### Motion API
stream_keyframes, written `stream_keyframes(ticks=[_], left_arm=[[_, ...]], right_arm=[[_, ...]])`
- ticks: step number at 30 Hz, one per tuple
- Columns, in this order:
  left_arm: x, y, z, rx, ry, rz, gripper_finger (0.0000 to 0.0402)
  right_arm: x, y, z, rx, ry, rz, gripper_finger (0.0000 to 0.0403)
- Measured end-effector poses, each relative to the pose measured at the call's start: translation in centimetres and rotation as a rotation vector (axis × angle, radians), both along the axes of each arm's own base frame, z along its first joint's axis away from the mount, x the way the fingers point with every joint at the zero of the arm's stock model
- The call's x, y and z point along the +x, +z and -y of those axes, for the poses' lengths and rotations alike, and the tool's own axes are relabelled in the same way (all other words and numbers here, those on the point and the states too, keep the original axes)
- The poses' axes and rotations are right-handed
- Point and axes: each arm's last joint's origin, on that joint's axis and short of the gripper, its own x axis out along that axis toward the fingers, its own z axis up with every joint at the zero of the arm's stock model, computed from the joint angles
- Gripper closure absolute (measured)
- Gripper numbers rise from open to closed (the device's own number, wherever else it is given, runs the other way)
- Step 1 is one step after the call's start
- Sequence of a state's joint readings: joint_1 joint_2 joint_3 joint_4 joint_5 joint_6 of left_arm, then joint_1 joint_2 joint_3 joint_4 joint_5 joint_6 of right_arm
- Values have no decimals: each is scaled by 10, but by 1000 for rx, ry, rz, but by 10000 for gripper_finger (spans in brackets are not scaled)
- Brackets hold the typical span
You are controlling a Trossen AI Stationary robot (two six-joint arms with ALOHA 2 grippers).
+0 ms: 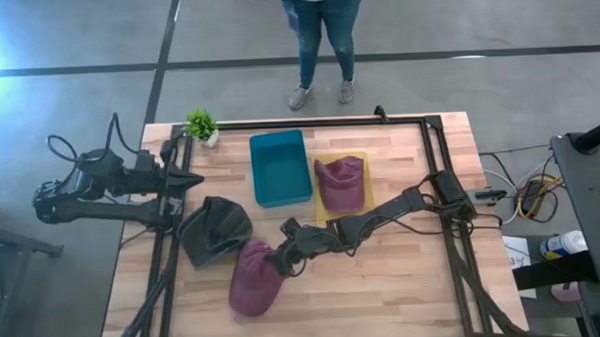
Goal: Pick & Place hat
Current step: Put the red cap into the yellow bin
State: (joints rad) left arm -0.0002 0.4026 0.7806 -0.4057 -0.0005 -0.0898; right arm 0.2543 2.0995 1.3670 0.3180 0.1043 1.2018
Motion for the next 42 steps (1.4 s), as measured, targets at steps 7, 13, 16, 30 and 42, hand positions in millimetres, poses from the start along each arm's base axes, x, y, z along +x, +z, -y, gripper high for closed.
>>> stream_keyframes(ticks=[7, 13, 16, 30, 42], left_arm=[[0, 0, 0, 0, 0, 0, 401], [0, 0, 0, 0, 0, 0, 401], [0, 0, 0, 0, -1, 0, 401], [0, 0, 0, 0, -1, 1, 401], [0, 0, 0, 0, 0, 0, 401]], right_arm=[[0, 0, 1, 38, -32, -4, 394], [2, 1, 5, 39, -42, 6, 394], [2, 8, 11, 6, -22, 26, 394], [-23, 70, 55, -118, 118, -16, 394], [-89, 138, 91, -225, 131, -124, 394]])
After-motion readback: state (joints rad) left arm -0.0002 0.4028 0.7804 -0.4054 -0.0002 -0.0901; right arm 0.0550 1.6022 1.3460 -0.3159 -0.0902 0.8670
